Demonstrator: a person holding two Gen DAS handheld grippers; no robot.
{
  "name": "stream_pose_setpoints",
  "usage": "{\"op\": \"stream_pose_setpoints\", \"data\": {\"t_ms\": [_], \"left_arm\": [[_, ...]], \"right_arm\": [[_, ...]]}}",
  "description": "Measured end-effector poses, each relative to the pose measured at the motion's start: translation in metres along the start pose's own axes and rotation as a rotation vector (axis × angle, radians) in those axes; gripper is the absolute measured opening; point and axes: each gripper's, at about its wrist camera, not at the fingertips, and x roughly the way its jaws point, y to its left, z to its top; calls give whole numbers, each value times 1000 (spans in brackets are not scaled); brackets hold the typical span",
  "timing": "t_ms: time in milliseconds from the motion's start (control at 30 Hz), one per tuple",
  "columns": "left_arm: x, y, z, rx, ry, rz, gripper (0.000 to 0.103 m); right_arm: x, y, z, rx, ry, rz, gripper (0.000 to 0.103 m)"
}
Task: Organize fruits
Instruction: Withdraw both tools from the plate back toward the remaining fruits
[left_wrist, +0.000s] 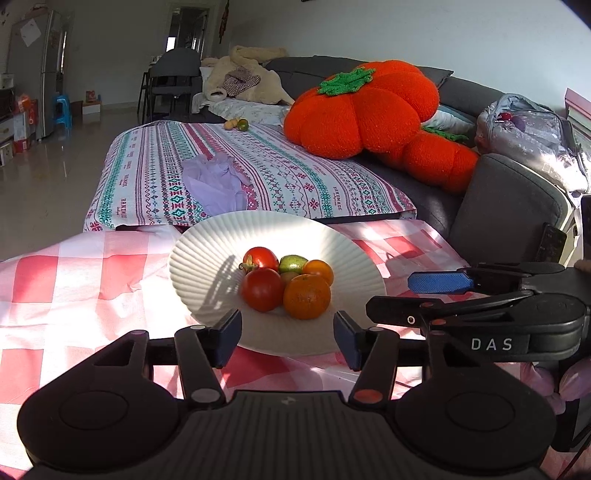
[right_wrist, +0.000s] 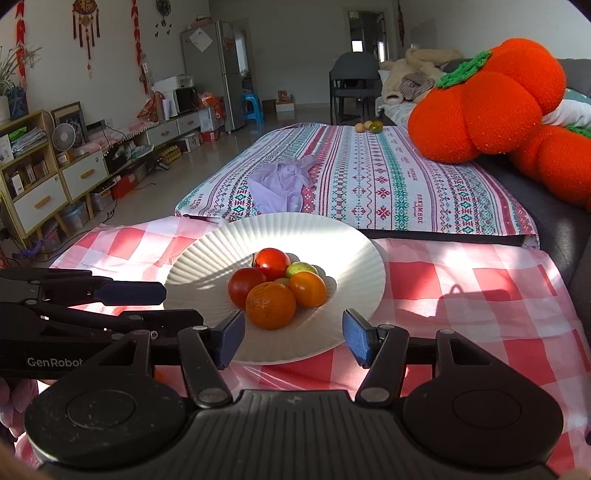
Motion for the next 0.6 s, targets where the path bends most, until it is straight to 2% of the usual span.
{"op": "stream_pose_setpoints", "data": {"t_ms": [467, 600], "left_arm": [[-40, 4, -21, -44, 19, 24, 81], [-51, 6, -31, -65, 34, 33, 84]], "right_arm": [[-26, 8, -8, -45, 19, -5, 66], [-32, 13, -12, -57, 23, 7, 70]]}}
